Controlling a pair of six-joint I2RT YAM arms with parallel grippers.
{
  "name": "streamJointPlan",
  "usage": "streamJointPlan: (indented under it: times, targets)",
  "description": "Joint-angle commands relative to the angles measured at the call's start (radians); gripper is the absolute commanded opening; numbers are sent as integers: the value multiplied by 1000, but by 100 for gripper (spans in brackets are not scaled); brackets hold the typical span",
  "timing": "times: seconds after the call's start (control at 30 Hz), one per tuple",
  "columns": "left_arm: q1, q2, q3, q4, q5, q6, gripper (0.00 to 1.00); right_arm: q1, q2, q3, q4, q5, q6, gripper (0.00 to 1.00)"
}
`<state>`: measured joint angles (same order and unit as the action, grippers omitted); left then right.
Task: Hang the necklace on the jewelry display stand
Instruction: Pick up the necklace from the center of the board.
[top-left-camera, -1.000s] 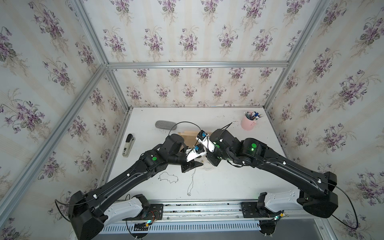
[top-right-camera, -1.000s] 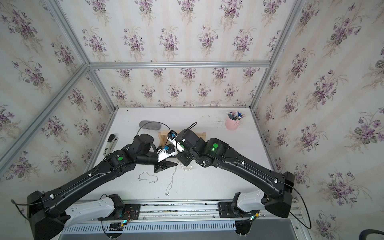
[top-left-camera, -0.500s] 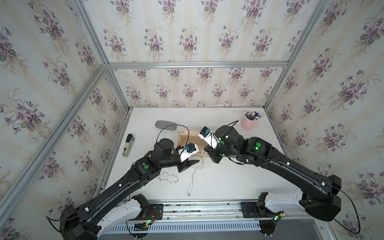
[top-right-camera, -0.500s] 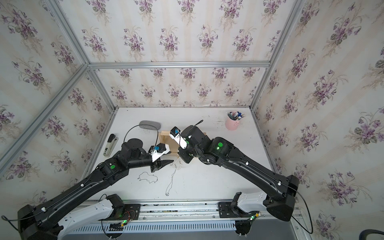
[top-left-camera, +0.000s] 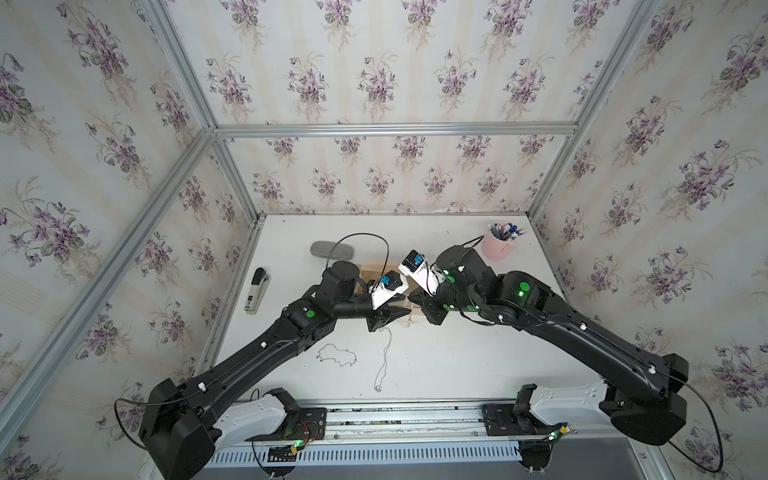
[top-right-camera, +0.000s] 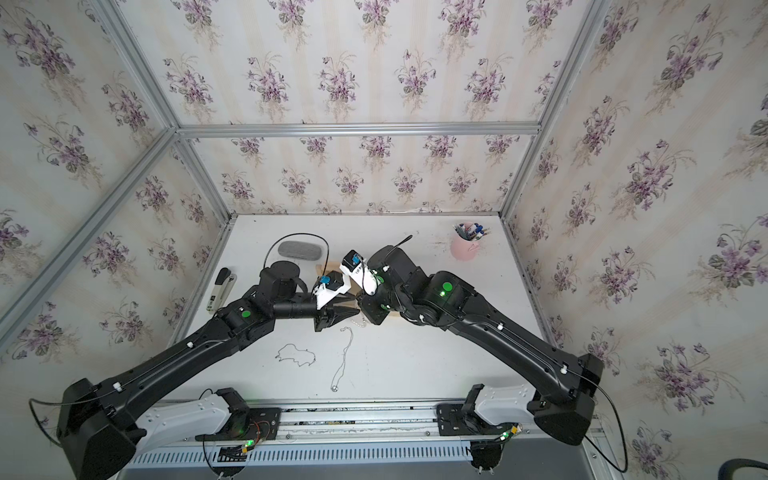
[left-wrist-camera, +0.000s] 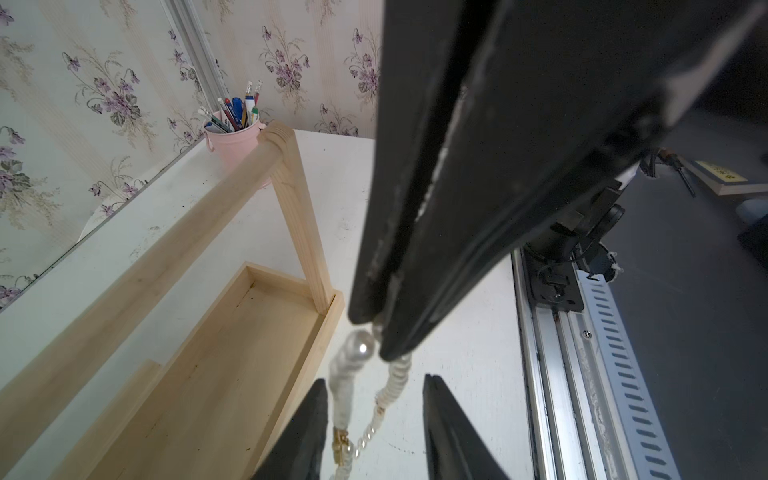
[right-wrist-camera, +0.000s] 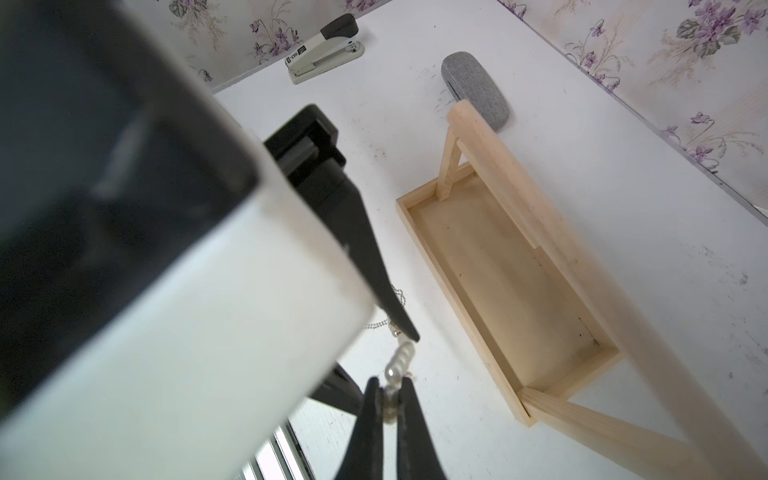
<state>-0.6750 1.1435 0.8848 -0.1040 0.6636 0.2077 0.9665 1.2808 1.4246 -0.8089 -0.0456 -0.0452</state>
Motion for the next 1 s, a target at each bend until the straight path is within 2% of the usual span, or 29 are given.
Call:
streamJointPlan:
  times: [0.0, 0.47, 0.67, 0.9, 0.97]
  targets:
    - [7, 10, 2, 73, 26, -24, 47, -5, -10, -4, 6, -13, -7, 0]
    - [50, 60, -22, 187, 91, -96, 36, -40, -33, -36, 34, -48, -10, 0]
    - [50, 95, -5, 195, 118, -106, 44, -45, -33, -39, 45, -54, -7, 0]
    - [48, 121, 5, 258, 131, -139, 45, -46, -32, -44, 60, -75, -1, 0]
    - [45, 134, 18, 261, 142, -143, 49, -48, -31, -51, 65, -75, -1, 0]
